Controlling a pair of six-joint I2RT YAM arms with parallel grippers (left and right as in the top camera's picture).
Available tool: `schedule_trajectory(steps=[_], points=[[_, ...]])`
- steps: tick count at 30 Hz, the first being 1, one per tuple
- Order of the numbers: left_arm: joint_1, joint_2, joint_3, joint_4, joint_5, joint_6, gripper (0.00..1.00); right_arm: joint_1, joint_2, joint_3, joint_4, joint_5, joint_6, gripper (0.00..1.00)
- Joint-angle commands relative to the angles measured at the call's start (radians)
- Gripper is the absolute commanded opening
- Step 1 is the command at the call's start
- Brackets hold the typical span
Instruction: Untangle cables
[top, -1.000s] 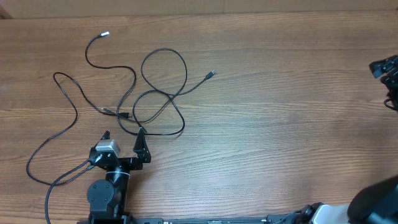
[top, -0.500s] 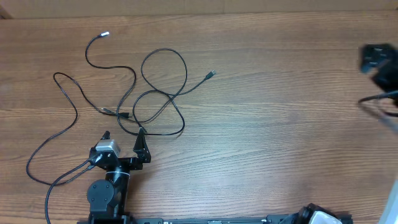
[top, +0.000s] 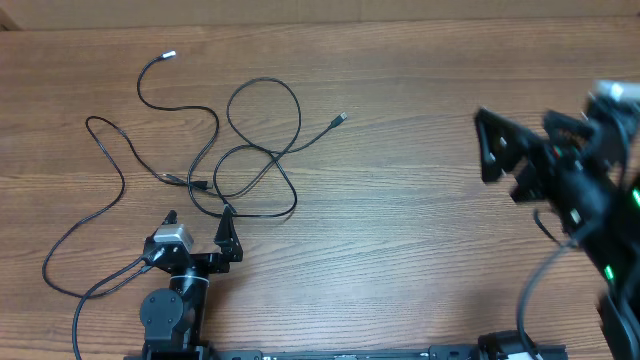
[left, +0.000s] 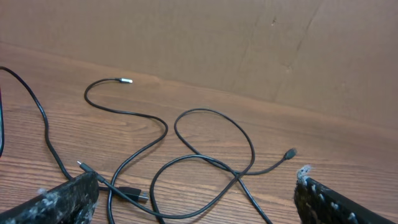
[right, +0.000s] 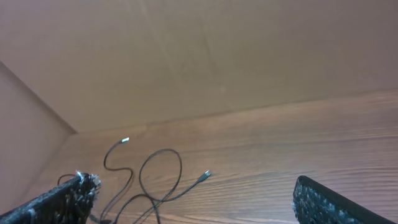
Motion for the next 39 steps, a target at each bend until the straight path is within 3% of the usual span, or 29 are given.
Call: schedule_trajectory(steps=[1,8,23,33,39], points=[[0.0,-0.011,-0.003,-0.002,-0.009,0.027,0.99,0.006,-0.038,0.016,-0.019,0.055,-0.002,1.0],[0.0,-0.011,-0.003,-0.002,-0.009,0.027,0.99,-0.001,-0.099,-0.072,0.023,0.054,-0.001,1.0],[0.0,-0.011,-0.003,-0.002,-0.009,0.027,1.0,-0.037,-0.622,-0.663,0.491,0.055,-0.001,1.0],[0.0,-0.011,-0.003,-0.002,-0.009,0.027,1.0,-0.035,-0.84,-1.034,1.008,0.047,0.007,1.0],[0.0,-0.011,-0.003,-0.002,-0.009,0.027,0.99,-0.035,-0.872,-1.207,1.268,0.047,0.03,1.0]])
